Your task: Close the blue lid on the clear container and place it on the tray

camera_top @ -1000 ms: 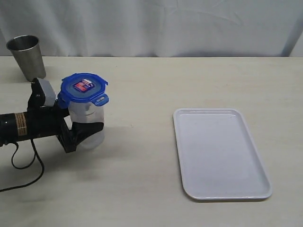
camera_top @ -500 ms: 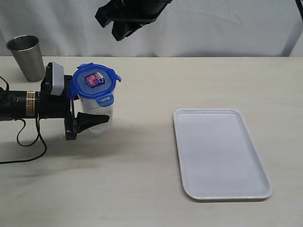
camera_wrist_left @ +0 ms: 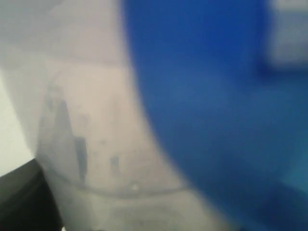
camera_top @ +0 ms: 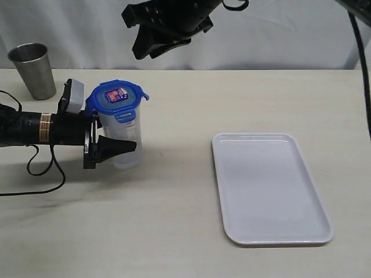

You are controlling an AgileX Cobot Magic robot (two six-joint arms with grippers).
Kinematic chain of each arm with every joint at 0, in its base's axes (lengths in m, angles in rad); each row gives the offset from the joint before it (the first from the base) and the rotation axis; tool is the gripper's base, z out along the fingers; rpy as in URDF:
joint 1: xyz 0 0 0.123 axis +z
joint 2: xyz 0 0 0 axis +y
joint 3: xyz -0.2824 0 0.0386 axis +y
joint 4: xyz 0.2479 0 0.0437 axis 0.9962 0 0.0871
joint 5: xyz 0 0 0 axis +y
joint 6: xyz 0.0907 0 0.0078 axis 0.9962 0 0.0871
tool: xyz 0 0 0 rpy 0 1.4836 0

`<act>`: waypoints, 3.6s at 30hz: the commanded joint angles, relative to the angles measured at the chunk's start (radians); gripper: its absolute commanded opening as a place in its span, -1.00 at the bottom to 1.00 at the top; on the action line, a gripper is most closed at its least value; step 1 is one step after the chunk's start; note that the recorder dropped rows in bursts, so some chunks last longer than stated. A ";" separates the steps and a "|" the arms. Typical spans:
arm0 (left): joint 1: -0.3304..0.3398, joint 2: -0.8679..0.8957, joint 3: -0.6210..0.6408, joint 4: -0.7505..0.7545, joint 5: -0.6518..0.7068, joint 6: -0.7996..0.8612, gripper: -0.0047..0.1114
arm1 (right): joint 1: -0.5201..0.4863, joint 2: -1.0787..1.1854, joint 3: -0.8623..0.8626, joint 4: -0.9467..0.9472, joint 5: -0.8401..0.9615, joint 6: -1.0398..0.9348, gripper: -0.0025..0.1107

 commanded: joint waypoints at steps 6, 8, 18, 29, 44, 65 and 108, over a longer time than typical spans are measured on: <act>-0.001 0.006 -0.002 0.057 0.021 0.017 -0.92 | -0.015 0.090 0.012 0.059 0.010 -0.030 -0.10; -0.001 0.006 -0.002 0.057 0.021 0.019 -0.92 | -0.015 0.096 0.012 0.059 0.010 -0.038 0.01; -0.001 0.006 -0.002 0.057 0.021 0.019 -0.92 | -0.013 0.097 0.012 0.127 0.010 -0.032 0.03; -0.001 0.006 -0.002 0.048 0.021 0.019 -0.92 | 0.057 0.095 0.058 0.006 0.010 -0.004 0.03; -0.001 0.006 -0.002 0.048 0.021 0.017 -0.92 | 0.057 0.150 0.060 0.100 0.010 -0.016 -0.22; -0.001 0.006 -0.002 0.043 0.021 -0.001 -0.92 | 0.055 0.233 0.189 0.295 0.010 -0.183 -0.38; -0.001 0.006 -0.002 0.045 0.021 -0.008 -0.92 | 0.337 -0.103 0.254 -0.460 -0.106 -0.603 -0.21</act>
